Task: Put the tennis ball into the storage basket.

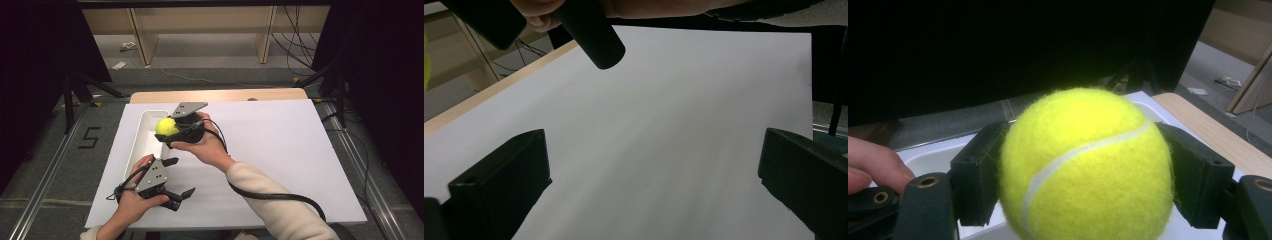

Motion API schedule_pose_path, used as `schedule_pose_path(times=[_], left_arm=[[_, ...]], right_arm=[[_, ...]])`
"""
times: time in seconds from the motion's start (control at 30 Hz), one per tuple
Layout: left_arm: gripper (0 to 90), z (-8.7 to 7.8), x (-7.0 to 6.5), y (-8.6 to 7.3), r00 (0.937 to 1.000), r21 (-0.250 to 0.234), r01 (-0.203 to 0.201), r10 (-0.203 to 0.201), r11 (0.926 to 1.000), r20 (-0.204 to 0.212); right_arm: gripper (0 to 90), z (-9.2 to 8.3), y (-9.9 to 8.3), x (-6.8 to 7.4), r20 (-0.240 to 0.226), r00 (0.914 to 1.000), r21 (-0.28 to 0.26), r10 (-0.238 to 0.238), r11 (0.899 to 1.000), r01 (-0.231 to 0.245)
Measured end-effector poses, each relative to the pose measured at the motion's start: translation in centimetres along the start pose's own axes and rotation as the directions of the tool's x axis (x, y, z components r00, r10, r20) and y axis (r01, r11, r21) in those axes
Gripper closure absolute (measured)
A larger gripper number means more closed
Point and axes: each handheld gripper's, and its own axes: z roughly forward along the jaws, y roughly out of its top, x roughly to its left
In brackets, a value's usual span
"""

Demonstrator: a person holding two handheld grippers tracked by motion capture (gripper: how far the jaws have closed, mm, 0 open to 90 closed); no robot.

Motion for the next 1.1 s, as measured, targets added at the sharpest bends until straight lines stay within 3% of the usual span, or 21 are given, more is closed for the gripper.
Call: schedule_pose_path(times=[1.1], left_arm=[[0.0, 0.1, 0.0, 0.0, 1.0, 0.001, -0.001, 0.001, 1.0, 0.003]], right_arm=[[26.3, 1.4, 0.8, 0.0, -0.019, 0.9997, 0.027, -0.012, 1.0, 0.013]])
